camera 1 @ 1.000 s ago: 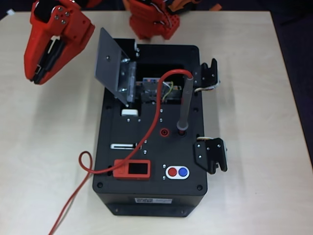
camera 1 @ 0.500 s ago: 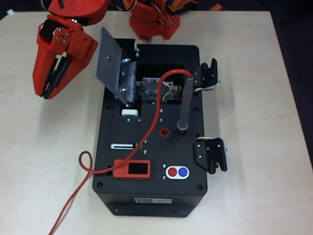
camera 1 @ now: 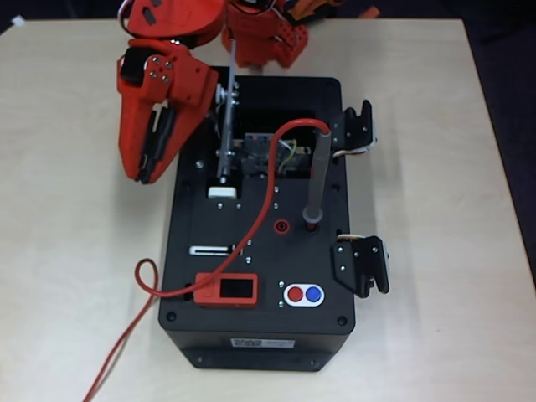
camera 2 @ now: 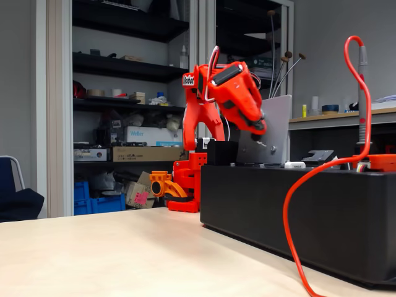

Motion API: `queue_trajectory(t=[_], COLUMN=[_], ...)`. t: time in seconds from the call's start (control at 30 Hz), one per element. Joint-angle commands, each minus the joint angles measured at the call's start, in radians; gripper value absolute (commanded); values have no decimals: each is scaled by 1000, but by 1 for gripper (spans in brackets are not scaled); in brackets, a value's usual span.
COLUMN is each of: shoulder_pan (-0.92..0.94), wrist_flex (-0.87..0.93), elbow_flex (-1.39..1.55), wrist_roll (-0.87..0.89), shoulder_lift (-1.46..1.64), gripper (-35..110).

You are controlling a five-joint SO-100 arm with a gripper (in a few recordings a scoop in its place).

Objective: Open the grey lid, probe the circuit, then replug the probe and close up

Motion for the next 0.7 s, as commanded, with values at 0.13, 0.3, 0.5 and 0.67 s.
queue_trajectory(t=[0.13, 0.3, 0.5, 0.67], shoulder_pan=[-103, -169, -232, -275], wrist_flex=[8, -23, -28, 11], elbow_flex=[23, 23, -15, -78], wrist_roll=[127, 212, 302, 382], shoulder_lift=[80, 60, 60, 100], gripper=[0, 0, 0, 0])
